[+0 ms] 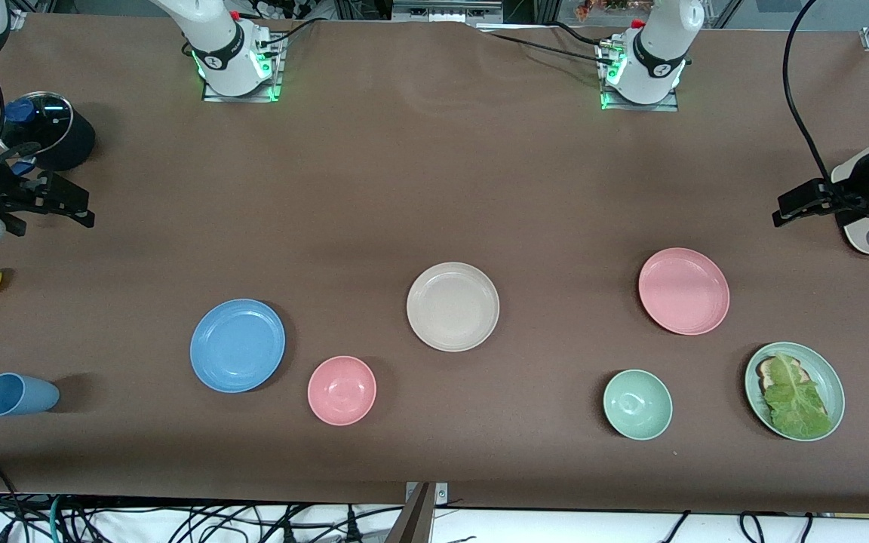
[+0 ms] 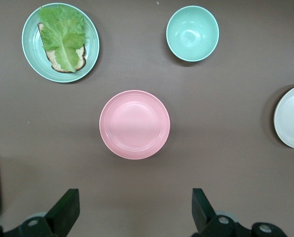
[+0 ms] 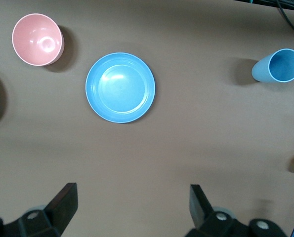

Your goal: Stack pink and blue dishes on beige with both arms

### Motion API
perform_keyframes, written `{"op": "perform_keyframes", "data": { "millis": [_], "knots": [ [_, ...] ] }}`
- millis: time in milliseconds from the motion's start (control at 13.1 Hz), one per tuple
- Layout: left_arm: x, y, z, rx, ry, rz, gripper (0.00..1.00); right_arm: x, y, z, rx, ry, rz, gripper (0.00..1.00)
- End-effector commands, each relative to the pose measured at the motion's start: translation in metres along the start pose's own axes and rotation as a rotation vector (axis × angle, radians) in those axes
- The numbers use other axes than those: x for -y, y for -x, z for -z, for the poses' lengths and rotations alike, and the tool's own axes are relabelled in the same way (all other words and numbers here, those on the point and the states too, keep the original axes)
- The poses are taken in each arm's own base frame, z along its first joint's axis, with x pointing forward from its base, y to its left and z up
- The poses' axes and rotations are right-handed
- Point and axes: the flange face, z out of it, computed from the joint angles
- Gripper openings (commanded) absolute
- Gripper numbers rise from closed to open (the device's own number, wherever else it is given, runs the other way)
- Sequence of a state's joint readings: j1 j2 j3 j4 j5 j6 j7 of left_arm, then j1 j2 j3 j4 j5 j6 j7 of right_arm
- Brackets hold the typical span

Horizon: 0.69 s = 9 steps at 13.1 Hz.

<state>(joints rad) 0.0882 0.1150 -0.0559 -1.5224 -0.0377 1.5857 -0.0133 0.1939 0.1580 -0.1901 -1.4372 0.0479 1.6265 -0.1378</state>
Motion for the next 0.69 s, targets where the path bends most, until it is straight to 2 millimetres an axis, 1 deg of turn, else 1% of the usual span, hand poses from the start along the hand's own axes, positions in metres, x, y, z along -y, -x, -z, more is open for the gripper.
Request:
{"op": "perform_keyframes", "data": {
  "millis": [0,76,382,535,611],
  "knots": [
    [-0.002,-0.001,0.001,-0.007,0.016,-0.022,1.0,-0.002,0.01,0.013,0.012,0.002,0.011,1.0],
    [-0.003,-0.001,0.001,-0.006,0.016,-0.024,1.0,-0.005,0.011,0.015,0.013,0.007,0.013,1.0],
    [-0.002,-0.001,-0.001,-0.003,0.016,-0.022,1.0,-0.003,0.007,0.008,0.019,0.008,0.017,1.0],
    [-0.001,-0.002,0.0,-0.006,0.016,-0.021,1.0,-0.004,0.002,-0.001,0.031,0.007,0.016,1.0],
    [-0.003,-0.003,0.0,-0.012,0.016,-0.025,1.0,-0.004,0.0,-0.005,0.035,0.008,0.016,1.0]
  ]
}}
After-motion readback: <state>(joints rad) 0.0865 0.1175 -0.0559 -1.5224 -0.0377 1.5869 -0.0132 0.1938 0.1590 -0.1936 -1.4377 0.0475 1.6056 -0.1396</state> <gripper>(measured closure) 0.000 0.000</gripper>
